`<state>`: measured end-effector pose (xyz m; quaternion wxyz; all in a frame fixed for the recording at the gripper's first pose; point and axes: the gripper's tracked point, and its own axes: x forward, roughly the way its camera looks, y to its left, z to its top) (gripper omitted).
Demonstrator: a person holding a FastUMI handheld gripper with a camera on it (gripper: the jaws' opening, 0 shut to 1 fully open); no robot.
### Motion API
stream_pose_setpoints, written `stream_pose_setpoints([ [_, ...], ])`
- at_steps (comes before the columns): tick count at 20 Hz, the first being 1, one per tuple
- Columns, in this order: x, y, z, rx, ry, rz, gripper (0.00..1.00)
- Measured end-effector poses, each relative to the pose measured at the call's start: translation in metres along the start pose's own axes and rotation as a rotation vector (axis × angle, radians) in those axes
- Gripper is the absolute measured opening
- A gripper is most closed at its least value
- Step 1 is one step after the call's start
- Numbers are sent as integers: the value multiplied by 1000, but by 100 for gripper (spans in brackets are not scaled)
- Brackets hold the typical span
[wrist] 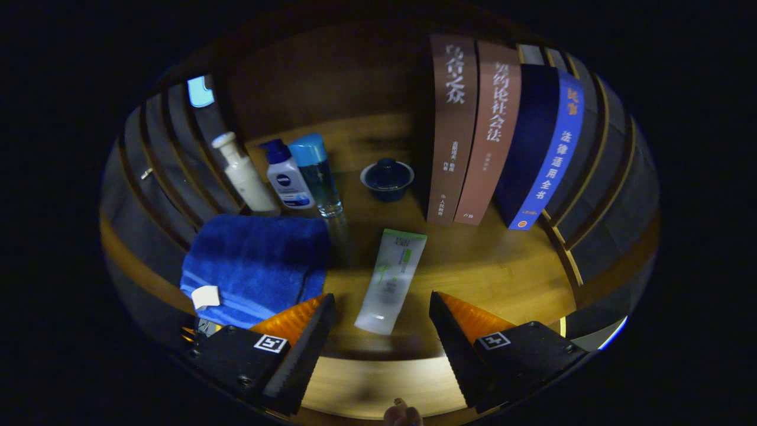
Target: Pull open the drawer, take out the items inside it, and place them on the countertop above the cabinet.
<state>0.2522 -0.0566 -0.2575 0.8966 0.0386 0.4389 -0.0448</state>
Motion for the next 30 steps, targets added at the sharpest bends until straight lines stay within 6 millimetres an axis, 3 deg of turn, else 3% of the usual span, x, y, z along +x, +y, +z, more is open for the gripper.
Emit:
stream_pose_setpoints([
  [4,-63,18,-11,-6,-192,73,100],
  [6,-104,19,-14,-32,-299,64,100],
  [11,-192,21,-55,-52,-502,58,100],
  [13,-214,19,-79,-51,-568,69,100],
  [17,-225,6,-141,-35,-632,73,99],
  [20,-223,-1,-185,-30,-679,65,99],
  [25,-189,-13,-245,5,-633,44,100],
  [30,-155,-15,-281,-22,-573,34,100],
])
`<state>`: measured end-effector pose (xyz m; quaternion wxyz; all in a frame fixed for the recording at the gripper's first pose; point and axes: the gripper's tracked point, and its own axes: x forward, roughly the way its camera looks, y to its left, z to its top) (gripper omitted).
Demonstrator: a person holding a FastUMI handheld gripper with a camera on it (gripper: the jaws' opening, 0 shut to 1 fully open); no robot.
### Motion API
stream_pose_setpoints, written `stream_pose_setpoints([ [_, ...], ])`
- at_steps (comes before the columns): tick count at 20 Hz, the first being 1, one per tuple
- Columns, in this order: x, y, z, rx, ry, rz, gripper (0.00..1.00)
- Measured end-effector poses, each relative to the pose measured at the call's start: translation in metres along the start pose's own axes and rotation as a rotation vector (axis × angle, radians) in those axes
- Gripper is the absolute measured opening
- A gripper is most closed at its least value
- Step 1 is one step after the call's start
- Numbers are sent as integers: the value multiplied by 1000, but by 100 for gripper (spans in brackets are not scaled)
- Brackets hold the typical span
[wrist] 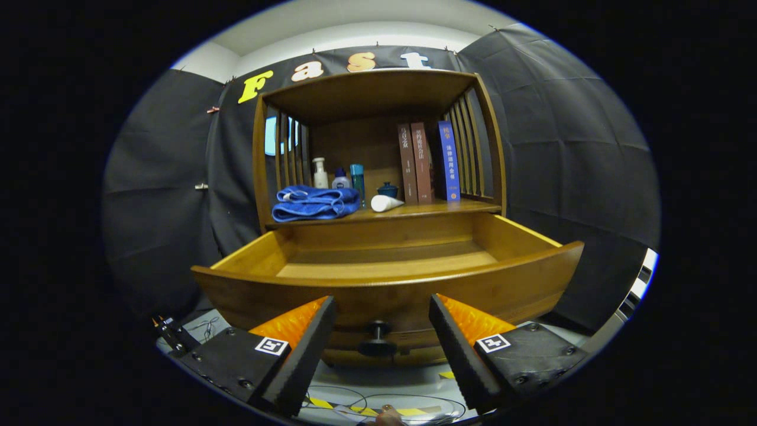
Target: Pull open the drawer, take out the items inside it, and place them on the countertop above the cabinet.
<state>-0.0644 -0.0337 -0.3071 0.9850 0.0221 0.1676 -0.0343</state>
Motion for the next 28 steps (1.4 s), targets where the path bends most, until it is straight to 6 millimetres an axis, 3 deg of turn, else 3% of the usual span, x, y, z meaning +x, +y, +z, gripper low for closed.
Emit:
stream_pose_setpoints([
  [5,16,-1,-15,8,41,-24,99],
  [10,17,3,-11,1,24,-38,99],
  [15,35,4,-2,9,27,-32,99],
  [24,104,7,27,17,2,-33,99],
  [28,134,8,30,22,2,-34,99],
])
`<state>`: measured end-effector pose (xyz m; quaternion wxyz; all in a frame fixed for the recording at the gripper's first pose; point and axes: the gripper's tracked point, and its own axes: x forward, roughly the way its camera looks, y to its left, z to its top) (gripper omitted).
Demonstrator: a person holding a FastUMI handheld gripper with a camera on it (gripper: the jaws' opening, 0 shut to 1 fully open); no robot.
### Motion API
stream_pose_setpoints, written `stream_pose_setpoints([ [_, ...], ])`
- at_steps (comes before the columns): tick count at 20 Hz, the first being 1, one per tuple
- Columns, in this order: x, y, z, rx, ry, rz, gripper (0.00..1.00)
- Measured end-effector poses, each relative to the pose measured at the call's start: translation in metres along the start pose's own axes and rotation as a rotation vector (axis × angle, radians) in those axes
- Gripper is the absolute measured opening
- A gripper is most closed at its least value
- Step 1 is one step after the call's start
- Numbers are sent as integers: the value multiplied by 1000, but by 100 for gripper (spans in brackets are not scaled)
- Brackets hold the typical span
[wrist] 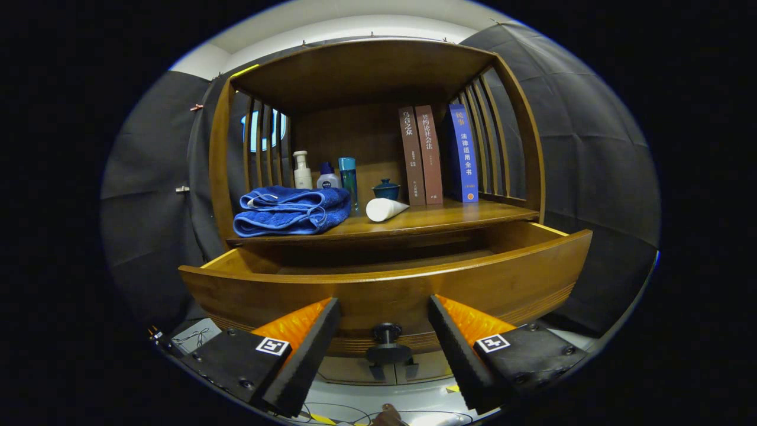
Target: Pull open the drawer, take out the items inside it, and place them on the countertop above the cabinet.
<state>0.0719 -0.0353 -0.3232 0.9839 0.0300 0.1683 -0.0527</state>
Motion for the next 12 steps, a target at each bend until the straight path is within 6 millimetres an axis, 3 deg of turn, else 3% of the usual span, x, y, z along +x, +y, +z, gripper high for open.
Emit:
stream_pose_setpoints([
  [12,73,3,15,-7,-3,-10,98],
])
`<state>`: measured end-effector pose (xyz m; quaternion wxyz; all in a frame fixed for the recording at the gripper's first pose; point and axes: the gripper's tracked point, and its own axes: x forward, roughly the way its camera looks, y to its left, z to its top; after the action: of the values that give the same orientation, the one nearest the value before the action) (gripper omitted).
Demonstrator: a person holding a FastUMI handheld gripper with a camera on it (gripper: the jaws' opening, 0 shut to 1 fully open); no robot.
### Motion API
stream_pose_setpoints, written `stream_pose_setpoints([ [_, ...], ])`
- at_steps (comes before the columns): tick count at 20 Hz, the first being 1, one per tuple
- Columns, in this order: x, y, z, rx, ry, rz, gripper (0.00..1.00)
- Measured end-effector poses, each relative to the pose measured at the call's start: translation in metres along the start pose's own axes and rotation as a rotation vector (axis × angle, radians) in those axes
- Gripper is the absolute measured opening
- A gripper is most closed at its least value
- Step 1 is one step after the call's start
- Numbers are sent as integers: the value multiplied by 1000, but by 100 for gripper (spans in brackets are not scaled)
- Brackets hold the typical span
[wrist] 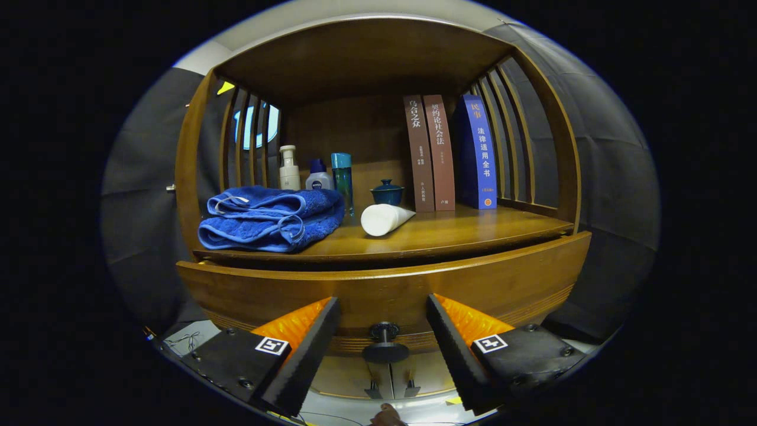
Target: Pull open the drawer, take out the items inside it, and place them on the countertop above the cabinet.
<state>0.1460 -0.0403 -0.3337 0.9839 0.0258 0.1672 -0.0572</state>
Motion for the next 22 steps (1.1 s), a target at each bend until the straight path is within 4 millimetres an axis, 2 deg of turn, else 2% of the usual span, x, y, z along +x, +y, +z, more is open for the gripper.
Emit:
stream_pose_setpoints([
  [7,16,1,3,9,1,-11,98],
  [14,17,3,3,12,-9,-15,98],
  [18,9,4,6,5,-8,-10,99],
  [22,-10,7,30,-27,-28,-1,100],
])
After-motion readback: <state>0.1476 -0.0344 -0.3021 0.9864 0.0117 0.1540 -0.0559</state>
